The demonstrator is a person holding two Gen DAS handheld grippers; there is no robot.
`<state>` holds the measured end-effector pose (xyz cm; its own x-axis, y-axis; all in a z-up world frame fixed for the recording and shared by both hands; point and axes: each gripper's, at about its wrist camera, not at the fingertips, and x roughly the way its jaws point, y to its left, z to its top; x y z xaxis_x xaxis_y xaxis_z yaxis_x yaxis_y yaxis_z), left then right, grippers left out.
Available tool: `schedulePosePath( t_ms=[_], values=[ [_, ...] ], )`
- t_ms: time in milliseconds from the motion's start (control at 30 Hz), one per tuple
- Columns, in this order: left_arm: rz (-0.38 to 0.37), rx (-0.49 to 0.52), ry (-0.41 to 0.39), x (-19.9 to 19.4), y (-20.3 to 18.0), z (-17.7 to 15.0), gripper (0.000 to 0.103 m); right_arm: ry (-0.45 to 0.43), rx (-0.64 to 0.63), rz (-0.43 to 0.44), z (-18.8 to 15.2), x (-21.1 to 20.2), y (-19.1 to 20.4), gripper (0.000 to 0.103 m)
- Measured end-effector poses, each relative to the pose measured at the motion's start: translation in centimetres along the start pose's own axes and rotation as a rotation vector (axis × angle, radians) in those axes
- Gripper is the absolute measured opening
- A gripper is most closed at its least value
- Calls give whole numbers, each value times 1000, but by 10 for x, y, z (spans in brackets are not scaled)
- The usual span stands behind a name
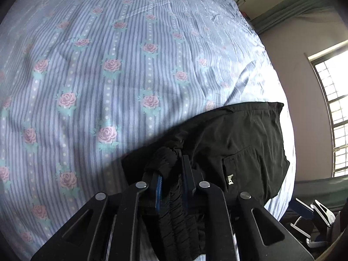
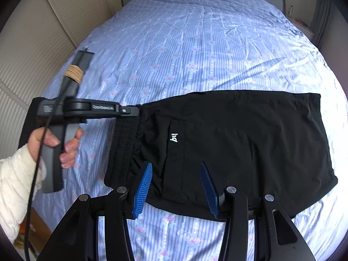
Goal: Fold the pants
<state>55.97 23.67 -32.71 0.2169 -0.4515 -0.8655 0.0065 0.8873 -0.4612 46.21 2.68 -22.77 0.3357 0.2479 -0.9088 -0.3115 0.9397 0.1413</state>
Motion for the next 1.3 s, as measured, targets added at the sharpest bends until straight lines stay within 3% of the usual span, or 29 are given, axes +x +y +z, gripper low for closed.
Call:
schedulePosePath(
  t_ms=[33, 67, 100, 133, 267, 400, 633, 933, 1100, 1200, 1267, 1300],
  values=[
    [29, 20, 11, -6, -5, -3, 40, 1, 6, -2, 0, -1, -1, 47],
    [63, 36, 10, -11, -8, -4, 68, 2, 14, -4, 0, -2, -2, 47],
    [115, 66, -17, -20, -13, -8, 76, 3, 19, -4, 1, -3, -4, 47],
    [149, 111, -52, -33, -17, -13, 78, 4, 23, -3, 1, -4, -4, 48],
    [193, 141, -94, -64, -10, -33, 79, -5, 13, -10, 0, -11, -5, 54],
    [58, 37, -90, -76, 10, -59, 80, -11, 5, -10, -5, -18, -4, 54],
    [-51, -82, -19, -34, 19, -91, 80, 40, 13, -9, -24, -10, 0, 55],
    [-152, -134, 46, 12, 35, -85, 80, 100, 38, -2, -40, 6, 5, 55],
    [-244, -176, 44, 24, 44, -82, 87, 107, 62, -3, -42, 8, 4, 55],
    [-265, -146, 39, 25, 37, -83, 85, 107, 73, 8, -42, 9, 3, 55],
    [-294, -130, 62, 30, 30, -82, 70, 106, 75, 17, -41, 10, 3, 55],
    [-287, -120, 70, 32, 26, -82, 70, 104, 75, 18, -40, 10, 3, 55]
  ],
)
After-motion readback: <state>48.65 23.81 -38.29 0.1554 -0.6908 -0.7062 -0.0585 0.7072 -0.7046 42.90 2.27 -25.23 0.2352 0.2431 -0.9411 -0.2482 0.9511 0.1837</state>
